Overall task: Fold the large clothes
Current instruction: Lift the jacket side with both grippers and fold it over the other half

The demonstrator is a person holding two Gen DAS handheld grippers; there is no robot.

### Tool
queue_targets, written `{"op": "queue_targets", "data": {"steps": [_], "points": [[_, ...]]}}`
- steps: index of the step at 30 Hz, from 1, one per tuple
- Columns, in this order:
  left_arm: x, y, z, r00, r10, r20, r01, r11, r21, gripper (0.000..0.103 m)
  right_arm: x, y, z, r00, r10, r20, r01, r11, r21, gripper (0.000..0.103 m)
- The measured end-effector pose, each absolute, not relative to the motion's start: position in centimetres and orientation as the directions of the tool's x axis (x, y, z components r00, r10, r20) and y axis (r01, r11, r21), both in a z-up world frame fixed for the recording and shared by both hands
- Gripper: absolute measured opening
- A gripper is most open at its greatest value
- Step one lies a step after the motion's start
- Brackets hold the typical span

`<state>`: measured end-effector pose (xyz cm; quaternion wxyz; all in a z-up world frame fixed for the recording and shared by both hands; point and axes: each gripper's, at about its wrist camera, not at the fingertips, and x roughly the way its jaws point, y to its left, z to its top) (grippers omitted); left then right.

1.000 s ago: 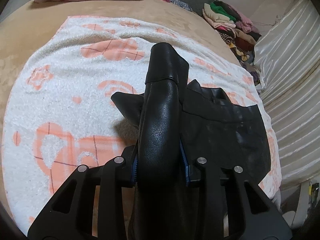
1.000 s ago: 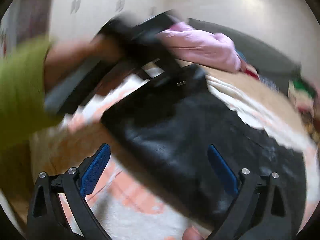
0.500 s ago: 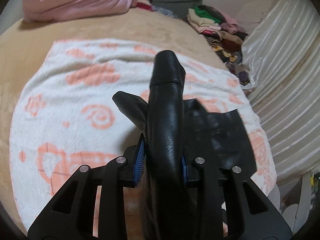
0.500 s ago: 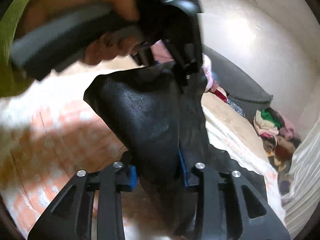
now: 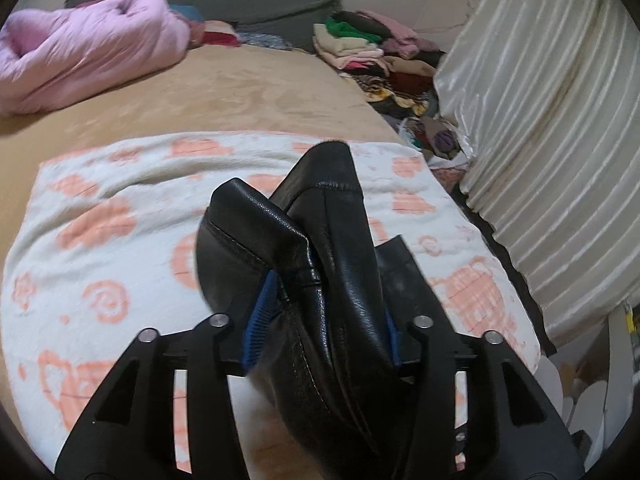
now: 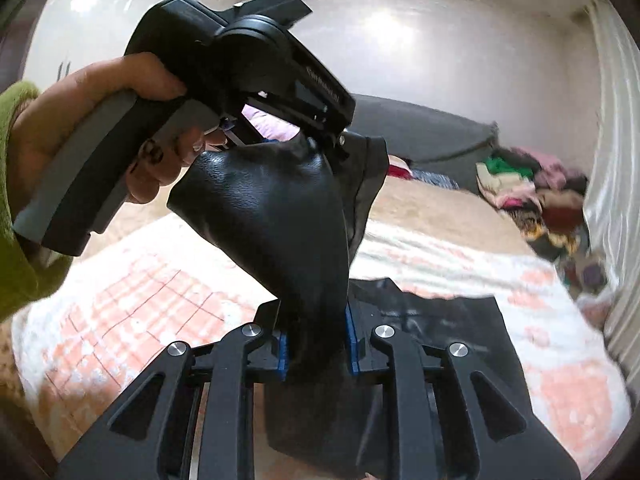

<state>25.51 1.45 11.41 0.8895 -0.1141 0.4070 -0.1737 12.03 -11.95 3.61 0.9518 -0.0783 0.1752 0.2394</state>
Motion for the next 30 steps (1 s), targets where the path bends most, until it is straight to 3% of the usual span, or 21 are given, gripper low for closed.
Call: {"op": "queue_targets", "data": {"steps": [2,6,9,15,16,17,18,19,21,23,26,28,29,30], "points": [[25.9,0.1,11.6,0.603,-0.441,-0.664,0.233,0.894,-0.382,0.052,12.4,-13.7,3.2,0.819,0.433,-0.377,-0.471,0.882,-0.009,0.019],[26.0,-0.8,12.1,0.610,-0.503,-0.612,0.255,0.856,-0.450,0.057,13.6,-17.7,1.1,0.788,0.455,-0.416,-0.425,0.890,0.168,0.019],[25.5,-0.6,11.5,0.638,-0.495,-0.589,0.260,0.859,-0.441,0.069,14.0,-20.3,-0.5,0.764,0.460,-0.452,-0.369,0.887,0.278,0.019],[25.9,-0.8,2.1,0.512,-0.371,-0.775,0.143,0.926,-0.348,0.069,15.3,-25.3,-4.4,0.669,0.581,-0.464,-0.236,0.758,0.608,0.021],[25.8,-1.3,0.6,0.482,-0.362,-0.798,0.145,0.931,-0.335,0.069,15.5,-25.5,-4.6,0.646,0.604,-0.467,-0.221,0.734,0.642,0.025],[25.8,-1.4,-0.4,0.464,-0.356,-0.811,0.144,0.934,-0.328,0.069,15.7,-25.7,-4.6,0.635,0.611,-0.473,-0.210,0.725,0.656,0.043],[25.8,-1.7,-1.4,0.445,-0.355,-0.822,0.144,0.934,-0.326,0.069,16.1,-25.8,-4.0,0.629,0.599,-0.495,-0.184,0.734,0.654,0.078],[25.7,-1.7,-1.8,0.445,-0.353,-0.823,0.143,0.935,-0.323,0.069,16.3,-25.9,-3.4,0.636,0.592,-0.496,-0.176,0.737,0.653,0.088],[25.5,-1.7,-2.2,0.454,-0.355,-0.818,0.147,0.935,-0.324,0.069,17.3,-26.6,-1.2,0.671,0.568,-0.477,-0.164,0.741,0.651,0.092],[25.4,-1.3,-2.2,0.454,-0.367,-0.812,0.142,0.930,-0.340,0.069,19.2,-26.4,0.5,0.676,0.519,-0.524,-0.119,0.778,0.617,0.099],[25.3,-1.3,-2.1,0.453,-0.365,-0.814,0.142,0.930,-0.338,0.069,24.6,-25.0,1.9,0.561,0.538,-0.629,-0.131,0.808,0.574,0.099],[25.1,-1.3,-1.8,0.452,-0.370,-0.812,0.136,0.928,-0.347,0.069,27.2,-22.3,2.0,0.460,0.500,-0.734,-0.224,0.865,0.449,0.042],[25.1,-1.0,-1.4,0.459,-0.378,-0.804,0.132,0.924,-0.359,0.069,27.5,-21.2,2.6,0.462,0.501,-0.732,-0.284,0.865,0.413,0.028],[25.0,-0.5,-1.0,0.473,-0.390,-0.790,0.128,0.918,-0.376,0.069,27.5,-20.5,3.8,0.474,0.506,-0.721,-0.327,0.861,0.389,0.025]]}}
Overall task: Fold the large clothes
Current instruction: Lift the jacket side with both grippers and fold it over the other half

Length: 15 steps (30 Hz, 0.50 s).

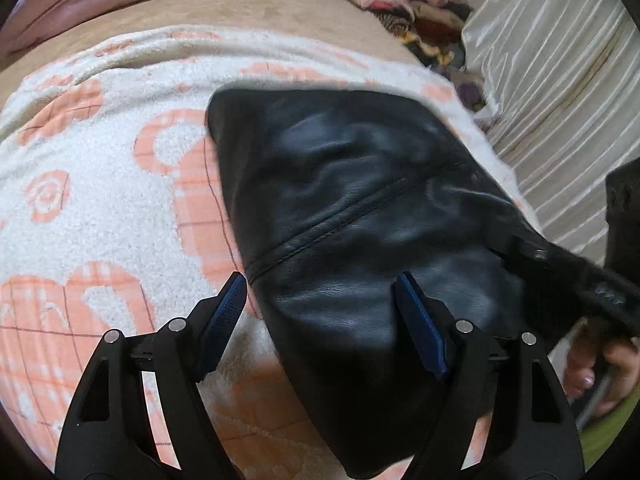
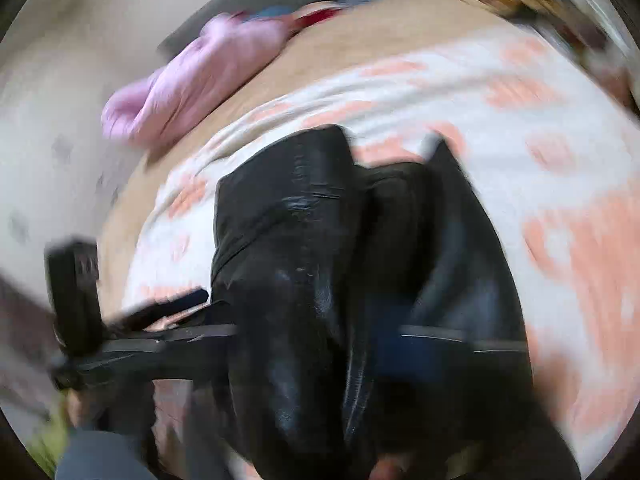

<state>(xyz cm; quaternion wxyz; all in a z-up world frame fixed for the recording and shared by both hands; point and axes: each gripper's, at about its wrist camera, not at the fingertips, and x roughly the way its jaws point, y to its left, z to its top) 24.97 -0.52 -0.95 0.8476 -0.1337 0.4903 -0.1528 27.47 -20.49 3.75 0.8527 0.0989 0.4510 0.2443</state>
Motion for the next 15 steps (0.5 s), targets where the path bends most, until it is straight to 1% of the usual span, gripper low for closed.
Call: {"op": "queue_targets", "data": {"steps": [3,5,6,7,11,13,15], "points": [[24.5,0.8,1.1,0.517,-0.419,-0.747,0.127,0.900,-0.417,0.069,26.3,-21.8,7.3,0.541,0.574,-0.614,-0.412,0.818,0.402,0.024],[24.4,0.8,1.8,0.518,-0.427,-0.742,0.141,0.898,-0.418,0.069,25.6,-24.8,8.6,0.590,0.598,-0.542,-0.418,0.801,0.429,0.024],[24.5,0.5,1.9,0.511,-0.435,-0.741,0.148,0.894,-0.423,0.072,25.5,-26.7,8.2,0.600,0.606,-0.522,-0.400,0.793,0.460,0.024],[24.5,0.0,1.5,0.493,-0.454,-0.743,0.156,0.886,-0.438,0.077,25.6,-28.1,7.2,0.604,0.608,-0.516,-0.386,0.789,0.479,0.024],[24.7,-2.2,-0.8,0.423,-0.480,-0.769,0.166,0.875,-0.455,0.079,25.9,-32.2,1.5,0.558,0.629,-0.541,-0.298,0.761,0.576,0.024],[24.6,-2.9,-2.1,0.399,-0.494,-0.773,0.149,0.866,-0.476,0.086,26.4,-33.2,-1.4,0.548,0.626,-0.555,-0.258,0.758,0.600,0.025],[24.7,-3.2,-2.7,0.388,-0.504,-0.772,0.137,0.859,-0.492,0.091,26.5,-34.0,-3.1,0.549,0.642,-0.535,-0.240,0.735,0.635,0.027]]}}
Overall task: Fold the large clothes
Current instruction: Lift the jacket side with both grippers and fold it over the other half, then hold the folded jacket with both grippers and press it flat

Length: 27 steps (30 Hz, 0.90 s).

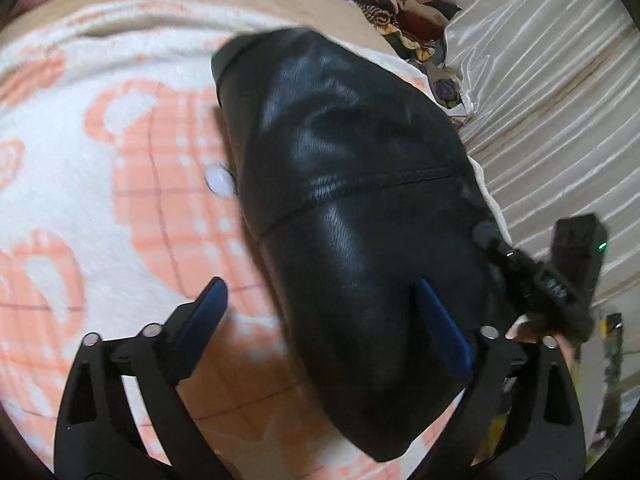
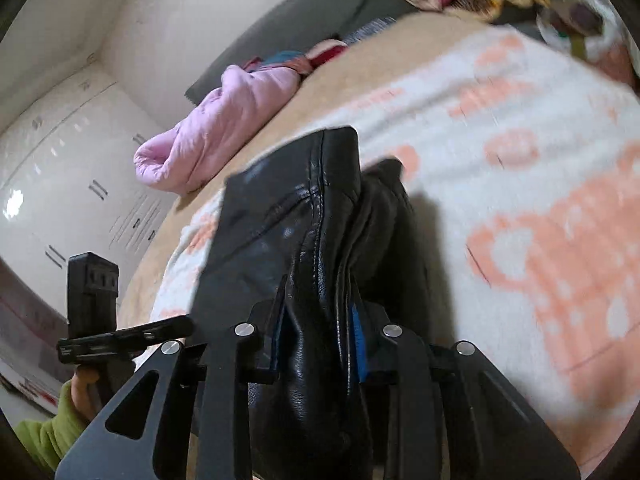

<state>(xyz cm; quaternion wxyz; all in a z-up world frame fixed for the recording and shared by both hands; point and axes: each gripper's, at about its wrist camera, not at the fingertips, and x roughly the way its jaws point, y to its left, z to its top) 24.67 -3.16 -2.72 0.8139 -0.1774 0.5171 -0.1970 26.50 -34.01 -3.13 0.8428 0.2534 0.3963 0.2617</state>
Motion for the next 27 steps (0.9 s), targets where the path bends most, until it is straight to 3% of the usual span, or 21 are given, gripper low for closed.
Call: {"op": "queue_targets", "data": {"steps": [2,6,9,13,14,15,16,18,21,22,24,27], "points": [[24.6,-3.8,-3.2,0.390,-0.482,-0.785,0.133,0.873,-0.470,0.093,25.9,-34.4,-3.6,0.553,0.625,-0.551,-0.225,0.749,0.623,0.034],[24.8,-4.7,-3.8,0.370,-0.487,-0.791,0.127,0.870,-0.476,0.094,24.8,-34.4,-2.6,0.578,0.555,-0.598,-0.210,0.810,0.548,0.065],[24.9,-5.1,-3.8,0.366,-0.481,-0.797,0.143,0.875,-0.463,0.094,23.0,-34.7,-1.4,0.596,0.544,-0.590,-0.239,0.822,0.517,0.072],[25.1,-5.8,-3.9,0.365,-0.485,-0.795,0.145,0.873,-0.466,0.094,21.2,-34.9,-1.7,0.554,0.577,-0.600,-0.268,0.806,0.528,0.069],[25.0,-6.0,-4.1,0.367,-0.484,-0.795,0.139,0.873,-0.468,0.094,21.1,-34.7,-2.1,0.546,0.575,-0.609,-0.280,0.811,0.514,0.051],[24.9,-6.0,-4.1,0.367,-0.486,-0.793,0.136,0.872,-0.471,0.094,21.4,-34.7,-2.6,0.548,0.556,-0.625,-0.268,0.824,0.499,0.049],[24.8,-6.0,-4.1,0.367,-0.487,-0.792,0.137,0.871,-0.472,0.094,21.7,-34.9,-3.1,0.540,0.556,-0.631,-0.248,0.822,0.512,0.051],[24.4,-6.2,-4.0,0.372,-0.466,-0.803,0.141,0.883,-0.447,0.094,22.7,-35.4,-4.3,0.522,0.549,-0.653,-0.207,0.824,0.528,0.075],[24.5,-6.7,-3.8,0.373,-0.448,-0.812,0.156,0.893,-0.421,0.094,23.5,-35.9,-5.9,0.486,0.577,-0.656,-0.174,0.800,0.575,0.076],[24.5,-6.9,-3.8,0.374,-0.441,-0.816,0.157,0.897,-0.414,0.094,23.5,-35.9,-6.3,0.480,0.587,-0.652,-0.168,0.791,0.588,0.074],[24.7,-7.0,-4.0,0.370,-0.442,-0.817,0.154,0.897,-0.415,0.094,23.4,-35.6,-6.7,0.463,0.640,-0.613,-0.180,0.745,0.642,0.048],[25.7,-8.1,-3.8,0.368,-0.434,-0.823,0.167,0.901,-0.401,0.094,22.6,-35.1,-6.9,0.483,0.648,-0.588,-0.156,0.725,0.671,0.042]]}}
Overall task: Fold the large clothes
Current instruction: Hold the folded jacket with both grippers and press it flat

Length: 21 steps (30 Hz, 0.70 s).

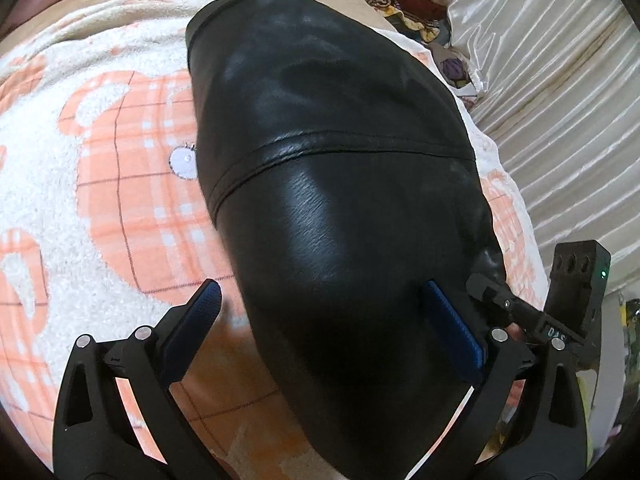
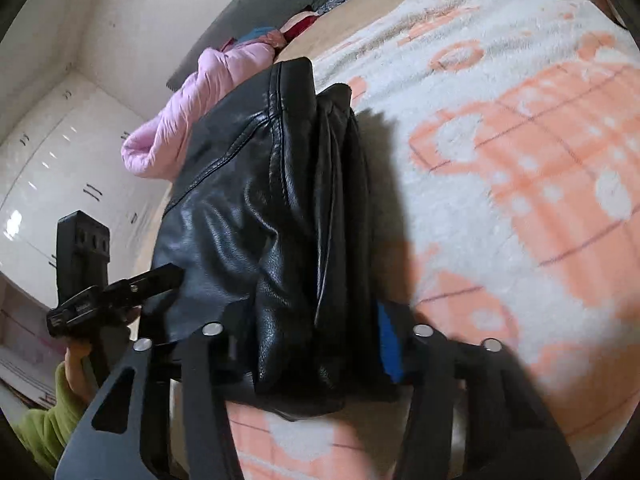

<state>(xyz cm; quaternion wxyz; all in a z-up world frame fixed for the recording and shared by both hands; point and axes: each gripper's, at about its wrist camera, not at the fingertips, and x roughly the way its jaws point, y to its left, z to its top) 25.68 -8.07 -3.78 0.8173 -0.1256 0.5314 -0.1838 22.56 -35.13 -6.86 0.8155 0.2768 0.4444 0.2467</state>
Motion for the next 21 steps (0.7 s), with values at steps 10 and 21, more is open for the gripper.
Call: {"op": "queue_targets", "data": {"steps": [10,21], "points": [[27.2,-8.3,-2.9,0.394,-0.381,-0.837,0.193,0.924,-0.330,0.094,20.3,-32.5,-3.8,0.525,0.582,-0.621,-0.162,0.784,0.599,0.074],[26.7,-8.6,-3.0,0.407,-0.362,-0.839,0.202,0.931,-0.304,0.094,30.6,-29.8,2.5,0.652,0.385,-0.653,-0.159,0.912,0.379,0.083]]}}
